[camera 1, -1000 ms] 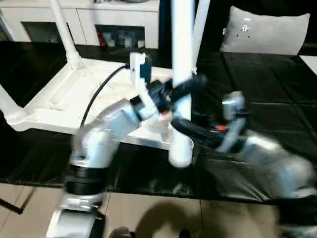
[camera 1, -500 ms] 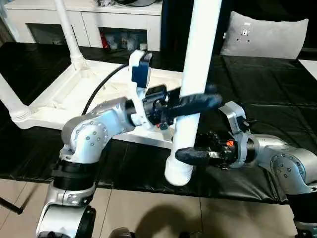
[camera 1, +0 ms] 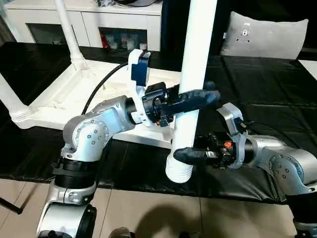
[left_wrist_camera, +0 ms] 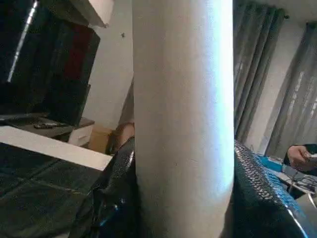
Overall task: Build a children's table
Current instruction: Pick table leg
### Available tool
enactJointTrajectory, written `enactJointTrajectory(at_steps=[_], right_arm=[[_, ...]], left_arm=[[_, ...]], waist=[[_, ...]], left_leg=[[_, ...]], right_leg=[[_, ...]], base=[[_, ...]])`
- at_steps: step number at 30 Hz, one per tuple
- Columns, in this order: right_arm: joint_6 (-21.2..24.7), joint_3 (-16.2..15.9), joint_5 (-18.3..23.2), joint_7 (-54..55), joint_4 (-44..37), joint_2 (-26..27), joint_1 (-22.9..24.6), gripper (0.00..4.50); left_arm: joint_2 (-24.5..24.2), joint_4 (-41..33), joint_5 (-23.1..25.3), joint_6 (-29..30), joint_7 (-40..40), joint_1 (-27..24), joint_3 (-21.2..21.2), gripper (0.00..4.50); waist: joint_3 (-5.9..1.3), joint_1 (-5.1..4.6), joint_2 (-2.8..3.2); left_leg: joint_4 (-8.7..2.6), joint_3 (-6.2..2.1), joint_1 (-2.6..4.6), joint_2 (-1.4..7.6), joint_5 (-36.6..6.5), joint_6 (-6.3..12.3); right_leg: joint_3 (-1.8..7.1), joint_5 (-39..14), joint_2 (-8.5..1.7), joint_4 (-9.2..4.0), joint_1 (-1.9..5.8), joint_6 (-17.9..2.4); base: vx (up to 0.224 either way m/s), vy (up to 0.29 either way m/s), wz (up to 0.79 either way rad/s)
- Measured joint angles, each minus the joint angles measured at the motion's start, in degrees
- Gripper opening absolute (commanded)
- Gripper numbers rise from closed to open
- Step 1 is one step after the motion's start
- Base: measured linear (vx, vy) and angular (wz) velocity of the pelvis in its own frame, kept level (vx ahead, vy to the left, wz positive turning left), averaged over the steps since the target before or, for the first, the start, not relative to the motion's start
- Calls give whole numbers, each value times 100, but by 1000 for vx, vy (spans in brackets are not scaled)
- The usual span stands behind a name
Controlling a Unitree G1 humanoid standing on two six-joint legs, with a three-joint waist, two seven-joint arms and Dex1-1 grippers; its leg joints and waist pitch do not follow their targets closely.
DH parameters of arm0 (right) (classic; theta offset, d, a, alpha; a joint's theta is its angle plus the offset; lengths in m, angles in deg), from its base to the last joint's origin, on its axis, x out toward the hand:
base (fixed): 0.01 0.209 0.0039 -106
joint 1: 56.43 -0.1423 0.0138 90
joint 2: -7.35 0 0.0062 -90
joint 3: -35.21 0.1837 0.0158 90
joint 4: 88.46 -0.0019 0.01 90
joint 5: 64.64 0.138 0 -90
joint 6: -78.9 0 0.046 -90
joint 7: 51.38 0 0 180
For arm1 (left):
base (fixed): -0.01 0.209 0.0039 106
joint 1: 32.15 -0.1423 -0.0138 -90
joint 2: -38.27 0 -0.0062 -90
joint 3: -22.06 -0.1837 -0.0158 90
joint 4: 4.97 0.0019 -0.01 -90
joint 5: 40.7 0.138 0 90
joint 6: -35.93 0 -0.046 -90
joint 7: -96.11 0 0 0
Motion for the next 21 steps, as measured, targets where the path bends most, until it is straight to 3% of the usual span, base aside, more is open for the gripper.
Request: enactJointTrajectory(at_steps=[1,4,10,14,21], right_arm=[[-41,27,-23,38,17,16,15,196],[-78,59,-42,158,64,79,63,195],[-404,63,-291,560,91,238,166,193],[-800,219,-621,1243,127,637,180,193],[-1388,280,-1245,2499,404,1237,124,193]], left_arm=[[41,57,19,-35,63,1,7,218],[67,134,120,-99,179,2,27,253],[-30,217,447,-337,260,2,-18,301],[-139,214,940,-769,464,-77,-131,333],[-25,162,1805,-1681,1131,-414,-213,339]], waist=[[0,0,0],[-1,-4,2],[-8,-12,16],[-10,-35,19],[-8,-114,12]], left_leg=[[0,0,0,0,0,0],[0,0,1,0,0,0],[0,-2,-1,1,0,-1],[-2,-6,0,1,0,-1],[-6,-9,-5,-1,0,-2]], right_leg=[[0,0,0,0,0,0],[0,0,0,0,0,0],[-2,0,1,-1,-2,1],[-3,0,1,-1,-2,1],[-3,0,0,-3,-5,1]], base=[[0,0,0],[0,0,0],[0,0,0],[0,0,0],[0,0,0]])
